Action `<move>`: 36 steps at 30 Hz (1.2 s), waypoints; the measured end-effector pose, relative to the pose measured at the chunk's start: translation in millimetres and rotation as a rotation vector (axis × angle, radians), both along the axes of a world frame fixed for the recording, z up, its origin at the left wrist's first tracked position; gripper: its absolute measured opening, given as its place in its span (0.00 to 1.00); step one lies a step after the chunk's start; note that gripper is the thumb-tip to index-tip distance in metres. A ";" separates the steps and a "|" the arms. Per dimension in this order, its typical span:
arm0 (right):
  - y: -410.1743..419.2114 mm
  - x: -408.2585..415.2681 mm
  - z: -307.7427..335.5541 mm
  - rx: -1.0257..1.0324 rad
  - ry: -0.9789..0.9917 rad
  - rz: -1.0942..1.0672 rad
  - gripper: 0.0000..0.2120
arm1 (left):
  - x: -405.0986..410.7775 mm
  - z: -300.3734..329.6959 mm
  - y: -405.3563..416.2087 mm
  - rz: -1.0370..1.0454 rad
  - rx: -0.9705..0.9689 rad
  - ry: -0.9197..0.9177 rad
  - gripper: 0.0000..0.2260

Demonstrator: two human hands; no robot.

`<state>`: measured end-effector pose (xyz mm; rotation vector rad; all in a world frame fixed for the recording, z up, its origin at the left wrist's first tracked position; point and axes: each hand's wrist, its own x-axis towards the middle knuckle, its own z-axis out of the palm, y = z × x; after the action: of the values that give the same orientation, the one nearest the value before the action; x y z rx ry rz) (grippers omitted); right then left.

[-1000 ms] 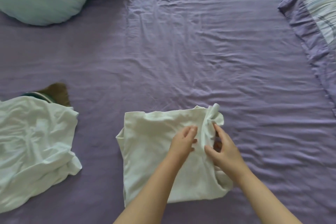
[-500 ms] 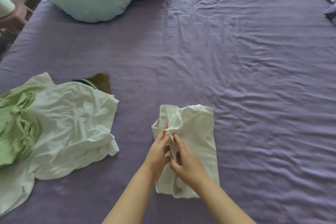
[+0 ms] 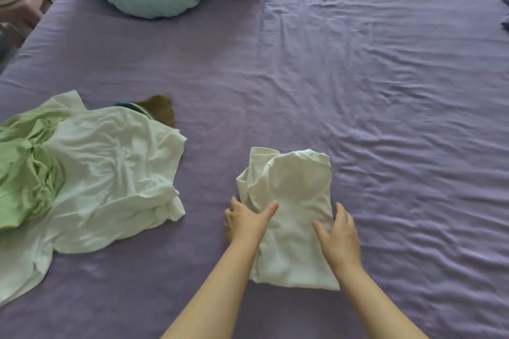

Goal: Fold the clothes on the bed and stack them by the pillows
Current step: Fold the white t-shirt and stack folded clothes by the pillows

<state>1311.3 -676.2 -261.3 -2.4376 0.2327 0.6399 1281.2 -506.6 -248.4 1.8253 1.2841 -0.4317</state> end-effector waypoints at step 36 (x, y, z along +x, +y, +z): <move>-430.4 -45.6 192.6 0.444 -0.425 -0.519 0.13 | 12.2 146.3 -379.0 -0.240 -0.922 -0.368 0.10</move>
<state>1265.7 -1106.6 -68.7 -1.9091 0.4683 -0.0592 1293.3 -885.6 -102.1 1.1743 0.4642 -0.6461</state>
